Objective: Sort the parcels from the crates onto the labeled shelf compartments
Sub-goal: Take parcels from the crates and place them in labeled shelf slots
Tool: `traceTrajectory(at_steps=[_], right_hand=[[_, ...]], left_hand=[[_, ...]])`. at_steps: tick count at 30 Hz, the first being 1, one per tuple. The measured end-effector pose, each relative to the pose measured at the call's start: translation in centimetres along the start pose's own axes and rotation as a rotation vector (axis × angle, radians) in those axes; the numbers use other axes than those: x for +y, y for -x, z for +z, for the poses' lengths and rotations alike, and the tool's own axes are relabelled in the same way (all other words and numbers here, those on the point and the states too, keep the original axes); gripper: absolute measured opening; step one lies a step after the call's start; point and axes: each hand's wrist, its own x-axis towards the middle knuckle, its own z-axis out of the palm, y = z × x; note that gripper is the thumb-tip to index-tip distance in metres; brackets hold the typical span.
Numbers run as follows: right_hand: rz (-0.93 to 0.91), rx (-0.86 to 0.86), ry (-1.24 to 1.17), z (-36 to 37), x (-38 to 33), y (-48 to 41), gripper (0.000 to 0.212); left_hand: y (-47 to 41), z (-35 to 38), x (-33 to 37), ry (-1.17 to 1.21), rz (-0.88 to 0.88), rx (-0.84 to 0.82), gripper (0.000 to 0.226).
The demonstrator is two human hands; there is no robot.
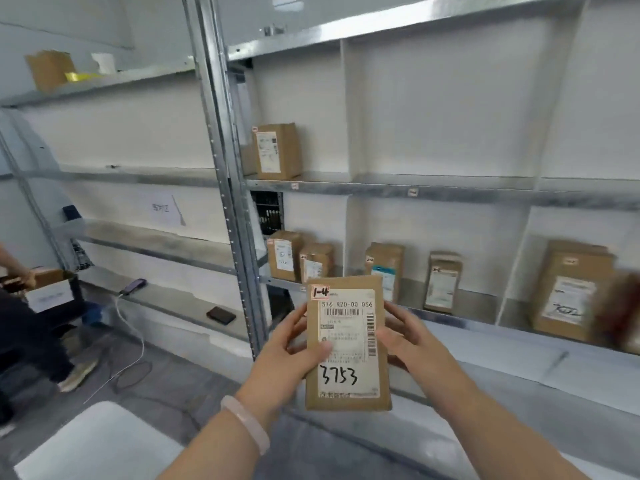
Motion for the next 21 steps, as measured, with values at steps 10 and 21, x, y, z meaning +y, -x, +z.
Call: traceTrajectory(at_steps=[10,21], right_hand=[[-0.024,0.371,0.108,-22.2,0.0,2.9,0.068],[0.100,0.636,0.133,-34.4,3.2,5.6,0.080]], left_hand=[[-6.9,22.3,-1.5,0.028,-0.031,-0.321,0.065],[-12.8,37.9,-4.6,0.015,-0.102,-0.591,0.070]])
